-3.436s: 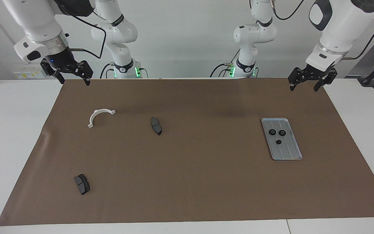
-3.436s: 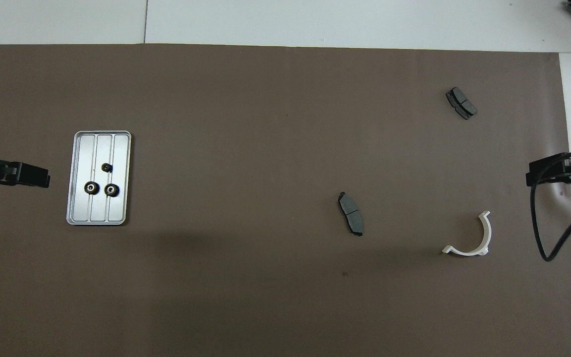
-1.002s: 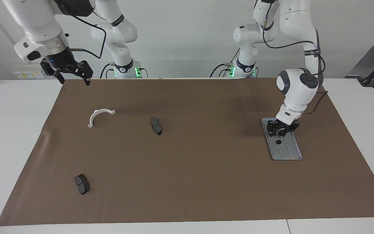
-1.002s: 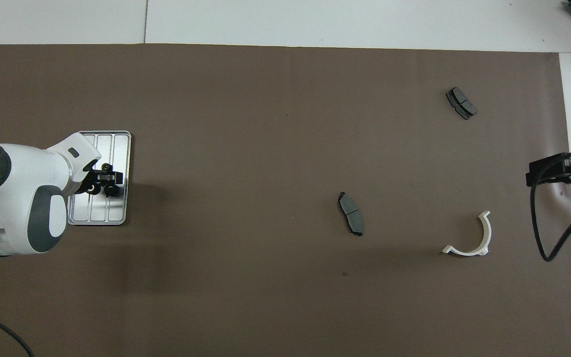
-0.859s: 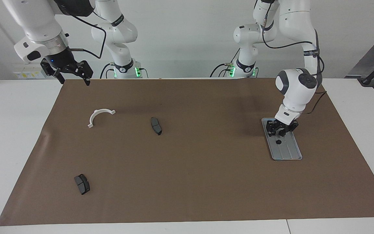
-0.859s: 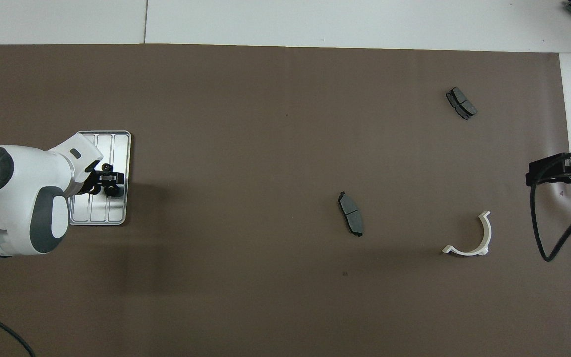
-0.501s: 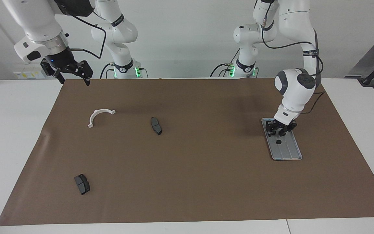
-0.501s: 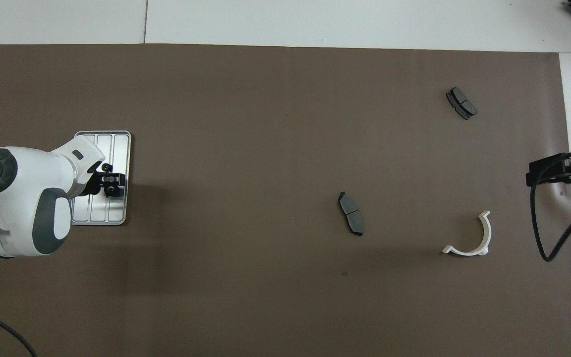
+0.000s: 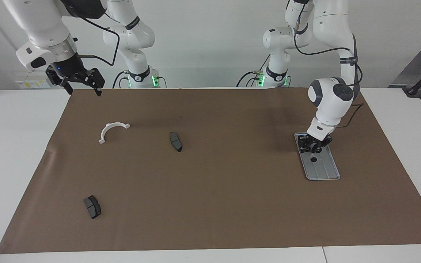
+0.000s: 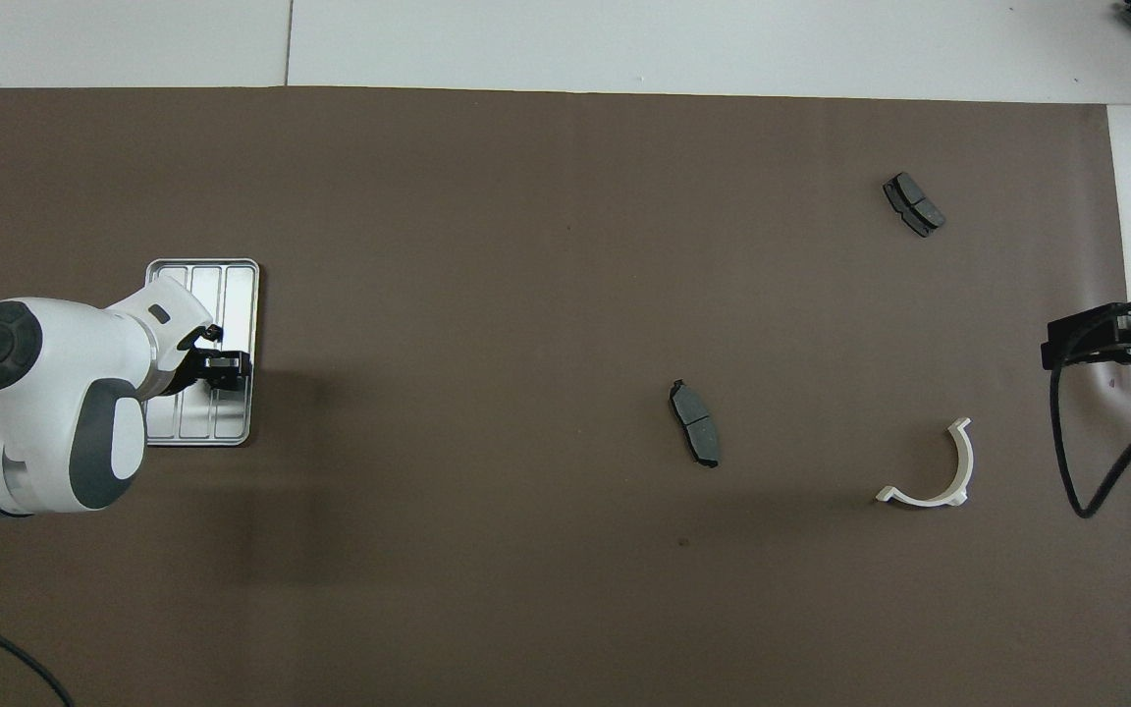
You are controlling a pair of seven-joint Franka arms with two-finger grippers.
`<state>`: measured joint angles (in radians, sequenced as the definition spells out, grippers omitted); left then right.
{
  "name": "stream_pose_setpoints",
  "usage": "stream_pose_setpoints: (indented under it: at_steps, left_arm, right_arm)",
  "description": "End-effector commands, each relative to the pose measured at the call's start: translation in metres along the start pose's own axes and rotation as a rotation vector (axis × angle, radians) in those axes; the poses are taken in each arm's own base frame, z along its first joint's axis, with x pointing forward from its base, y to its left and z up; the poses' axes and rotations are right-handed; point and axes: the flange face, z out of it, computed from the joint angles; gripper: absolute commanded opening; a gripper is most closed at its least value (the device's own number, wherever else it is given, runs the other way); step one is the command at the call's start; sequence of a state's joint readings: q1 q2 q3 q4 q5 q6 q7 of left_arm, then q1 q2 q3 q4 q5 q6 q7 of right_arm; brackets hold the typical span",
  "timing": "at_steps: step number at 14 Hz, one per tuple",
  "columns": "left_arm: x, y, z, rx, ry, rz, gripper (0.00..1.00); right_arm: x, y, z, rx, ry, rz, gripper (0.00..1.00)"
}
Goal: Place bearing gear from tray to pile
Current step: 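Close the left gripper on the black gear and lift it, then carry the gear to the table middle and open the left gripper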
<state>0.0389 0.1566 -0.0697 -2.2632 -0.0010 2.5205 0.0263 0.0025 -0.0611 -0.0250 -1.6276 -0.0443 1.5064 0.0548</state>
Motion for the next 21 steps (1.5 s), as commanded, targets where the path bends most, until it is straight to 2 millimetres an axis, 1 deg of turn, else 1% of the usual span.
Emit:
stream_pose_setpoints:
  at_steps: [1,7,10,11,12,14,15,16,17,18,20,21]
  left_arm:
    - [-0.007,0.002,-0.001,-0.006,0.017,-0.015,0.50]
    - [-0.005,0.002,-0.003,-0.005,0.021,-0.009,0.37]
    - [-0.001,0.002,-0.006,-0.006,0.013,-0.003,0.20]
    - [0.003,0.002,-0.010,-0.006,0.007,-0.003,0.16]
    - [0.011,0.002,-0.018,-0.007,-0.005,-0.002,0.15]
    - [0.031,0.006,-0.046,-0.011,-0.045,-0.006,0.15]
    - [0.040,0.014,-0.063,-0.012,-0.059,-0.001,0.16]
    - [0.044,0.030,-0.073,-0.013,-0.072,-0.006,0.16]
    - [0.046,0.045,-0.083,-0.012,-0.075,-0.040,0.17]
    - [0.045,0.063,-0.088,-0.011,-0.082,-0.072,0.17]
    - [0.038,0.114,-0.099,-0.010,-0.077,-0.145,0.18]
    - [0.033,0.146,-0.101,-0.012,-0.073,-0.192,0.18]
  right_arm:
    - [-0.006,0.001,0.001,0.020,-0.001,-0.010,1.00]
    - [-0.006,0.000,0.001,0.020,0.001,-0.011,1.00]
    - [-0.006,0.001,0.001,0.020,0.001,-0.011,1.00]
    - [-0.006,0.001,0.001,0.020,0.001,-0.011,1.00]
    - [-0.006,0.001,0.001,0.020,0.001,-0.011,1.00]
    - [-0.006,0.001,0.001,0.020,0.001,-0.011,1.00]
    - [-0.006,0.001,0.001,0.020,0.001,-0.010,1.00]
    - [-0.006,0.001,0.001,0.020,0.001,-0.010,1.00]
    - [-0.006,0.001,0.001,0.020,0.001,-0.010,1.00]
    - [-0.006,0.001,0.001,0.020,0.001,-0.011,1.00]
    - [-0.006,0.001,0.001,0.020,0.002,-0.010,1.00]
    - [-0.006,0.001,0.001,0.020,0.002,-0.010,1.00]
